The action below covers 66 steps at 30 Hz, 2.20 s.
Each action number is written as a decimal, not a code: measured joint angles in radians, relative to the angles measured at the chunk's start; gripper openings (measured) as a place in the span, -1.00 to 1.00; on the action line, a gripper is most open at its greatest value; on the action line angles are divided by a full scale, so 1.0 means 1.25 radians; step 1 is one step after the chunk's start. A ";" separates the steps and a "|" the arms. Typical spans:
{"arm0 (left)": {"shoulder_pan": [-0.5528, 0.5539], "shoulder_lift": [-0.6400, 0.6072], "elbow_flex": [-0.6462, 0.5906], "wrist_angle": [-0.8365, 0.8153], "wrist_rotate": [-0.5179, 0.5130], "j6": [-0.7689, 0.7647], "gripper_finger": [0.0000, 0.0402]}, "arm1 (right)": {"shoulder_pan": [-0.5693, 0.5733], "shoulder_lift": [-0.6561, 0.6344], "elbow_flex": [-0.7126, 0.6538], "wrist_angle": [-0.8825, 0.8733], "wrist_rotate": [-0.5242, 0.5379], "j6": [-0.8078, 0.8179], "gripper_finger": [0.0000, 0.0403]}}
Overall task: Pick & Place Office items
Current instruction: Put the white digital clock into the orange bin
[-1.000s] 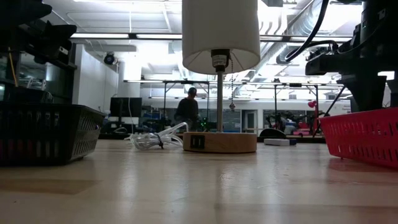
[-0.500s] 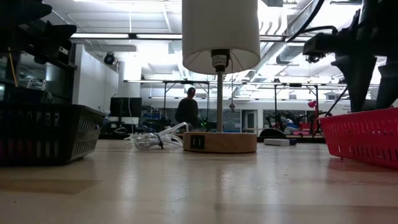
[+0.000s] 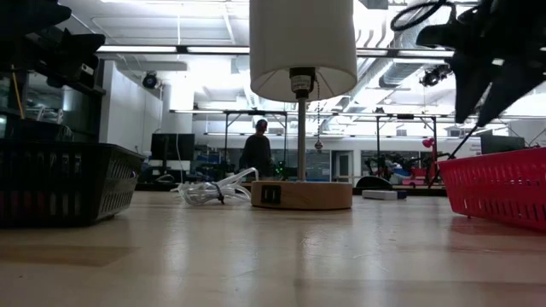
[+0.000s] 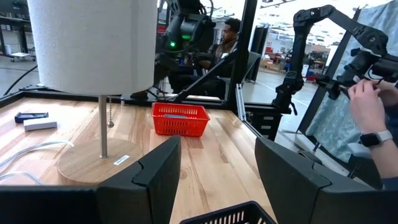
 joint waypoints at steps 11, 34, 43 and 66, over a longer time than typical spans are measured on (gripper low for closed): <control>0.000 0.000 0.000 0.000 0.000 0.000 -0.01 | -0.064 -0.040 -0.037 -0.093 0.096 -0.079 -0.40; 0.000 0.000 0.000 0.005 0.000 0.000 -0.01 | -0.386 -0.272 -0.365 0.404 0.131 -0.621 -0.40; 0.000 0.000 0.000 0.006 0.000 0.000 -0.01 | -0.571 -0.253 -0.365 0.610 0.037 -0.970 -0.40; 0.000 0.000 0.000 0.006 0.000 0.000 -0.01 | -0.701 -0.123 -0.365 0.777 -0.071 -1.142 -0.38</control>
